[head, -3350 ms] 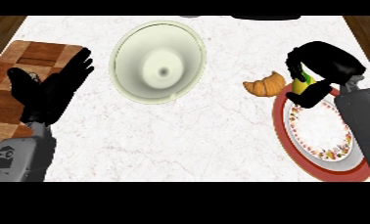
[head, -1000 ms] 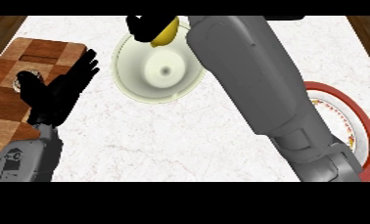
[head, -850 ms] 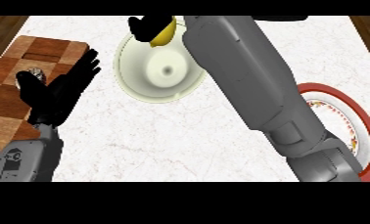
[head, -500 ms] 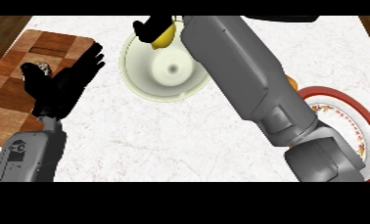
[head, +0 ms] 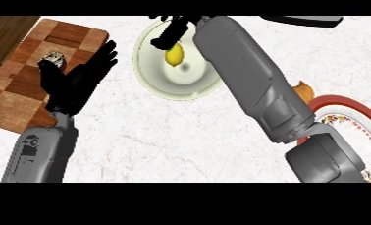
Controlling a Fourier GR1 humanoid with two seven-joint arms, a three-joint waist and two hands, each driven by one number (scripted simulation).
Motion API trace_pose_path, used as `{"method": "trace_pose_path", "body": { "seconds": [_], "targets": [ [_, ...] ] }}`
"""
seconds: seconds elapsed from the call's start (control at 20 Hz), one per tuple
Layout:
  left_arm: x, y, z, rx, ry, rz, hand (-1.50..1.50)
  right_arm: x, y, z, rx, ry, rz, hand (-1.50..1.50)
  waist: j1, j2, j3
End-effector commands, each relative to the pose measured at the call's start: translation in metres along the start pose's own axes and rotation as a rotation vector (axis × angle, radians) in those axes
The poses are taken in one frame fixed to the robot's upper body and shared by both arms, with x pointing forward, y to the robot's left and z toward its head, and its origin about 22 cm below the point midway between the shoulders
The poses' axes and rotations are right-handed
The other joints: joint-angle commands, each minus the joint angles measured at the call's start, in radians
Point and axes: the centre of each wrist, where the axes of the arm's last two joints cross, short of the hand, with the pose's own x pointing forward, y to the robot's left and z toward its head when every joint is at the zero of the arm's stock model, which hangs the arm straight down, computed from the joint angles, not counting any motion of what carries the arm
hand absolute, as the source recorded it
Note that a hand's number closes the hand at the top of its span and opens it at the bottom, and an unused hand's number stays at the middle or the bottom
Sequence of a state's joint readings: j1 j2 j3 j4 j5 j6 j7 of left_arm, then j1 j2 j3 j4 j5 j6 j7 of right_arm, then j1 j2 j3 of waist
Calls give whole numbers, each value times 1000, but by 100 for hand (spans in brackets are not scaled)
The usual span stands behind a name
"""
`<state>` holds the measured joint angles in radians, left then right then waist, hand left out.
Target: Pick the lemon from the plate and place it in the bowl
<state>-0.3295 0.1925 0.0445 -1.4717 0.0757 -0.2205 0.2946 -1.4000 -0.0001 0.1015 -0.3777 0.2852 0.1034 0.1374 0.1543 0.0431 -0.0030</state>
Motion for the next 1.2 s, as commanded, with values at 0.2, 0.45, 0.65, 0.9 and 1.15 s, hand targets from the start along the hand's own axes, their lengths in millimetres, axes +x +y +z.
{"method": "trace_pose_path", "body": {
  "seconds": [0.2, 0.45, 0.65, 0.9, 1.15],
  "targets": [
    [6, 3, -6, -25, -3, -9, 0, -6, 2, -2, -103, -75, -131, -150, 29, 2, 0],
    [3, 8, -4, 10, 5, -13, 0, 2, -2, -4, -225, -120, -125, -150, -2, -2, 0],
    [-4, 7, -5, 50, 17, 11, 0, -11, 0, -4, -305, -119, -146, -150, -54, -4, 1],
    [-19, 14, 14, 59, 37, 9, 0, -45, -40, 6, -408, -118, -147, -150, -72, -14, 2],
    [-5, 20, 15, 91, 22, 32, 0, -63, -91, 24, -359, -257, -107, -150, -106, -26, 4]
  ]
}}
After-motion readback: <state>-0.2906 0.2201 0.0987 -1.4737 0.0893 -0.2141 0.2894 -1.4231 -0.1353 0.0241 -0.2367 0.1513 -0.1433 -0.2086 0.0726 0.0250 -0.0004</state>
